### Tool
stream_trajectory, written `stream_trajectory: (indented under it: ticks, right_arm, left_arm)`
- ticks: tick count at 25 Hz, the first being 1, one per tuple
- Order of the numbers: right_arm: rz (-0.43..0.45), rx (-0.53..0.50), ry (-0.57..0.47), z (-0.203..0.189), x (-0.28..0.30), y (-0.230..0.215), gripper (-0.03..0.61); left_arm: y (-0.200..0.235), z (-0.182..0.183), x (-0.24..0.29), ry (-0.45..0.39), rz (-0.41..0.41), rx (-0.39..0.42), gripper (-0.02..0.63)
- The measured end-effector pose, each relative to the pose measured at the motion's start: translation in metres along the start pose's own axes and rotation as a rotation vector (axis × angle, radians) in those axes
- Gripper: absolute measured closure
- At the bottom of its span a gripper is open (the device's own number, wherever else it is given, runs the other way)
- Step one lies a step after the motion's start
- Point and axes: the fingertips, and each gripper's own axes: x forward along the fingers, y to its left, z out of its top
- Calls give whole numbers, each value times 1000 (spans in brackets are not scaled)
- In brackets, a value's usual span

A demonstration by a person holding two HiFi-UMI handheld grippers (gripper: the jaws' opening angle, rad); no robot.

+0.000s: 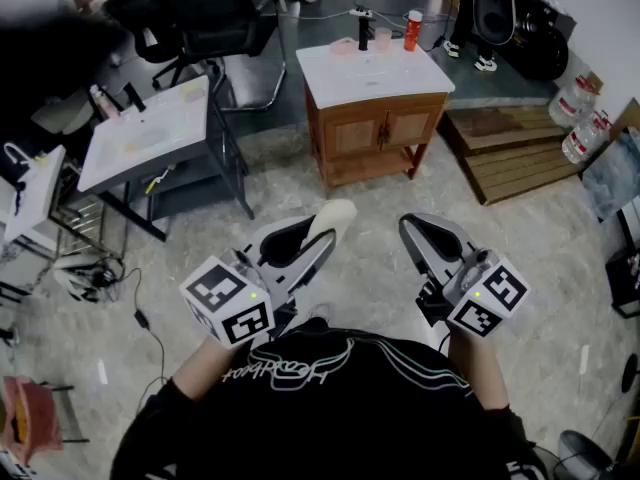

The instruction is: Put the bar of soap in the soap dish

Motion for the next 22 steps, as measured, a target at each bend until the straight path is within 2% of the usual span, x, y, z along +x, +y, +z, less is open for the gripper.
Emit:
stream_trajectory:
  ticks: [9,15,22]
  right_arm:
    - [-3,-77,6,13,-17,22,552]
    - [-39,-62,19,7,-11,6,552]
    - [-17,-28,37,-21,-8,-11,552]
  left_arm:
    - [-24,12,-10,-26,-11,13,492]
    - [-17,13,-2,-12,-14,17,492]
    - [0,-12,10,-9,3,-20,492]
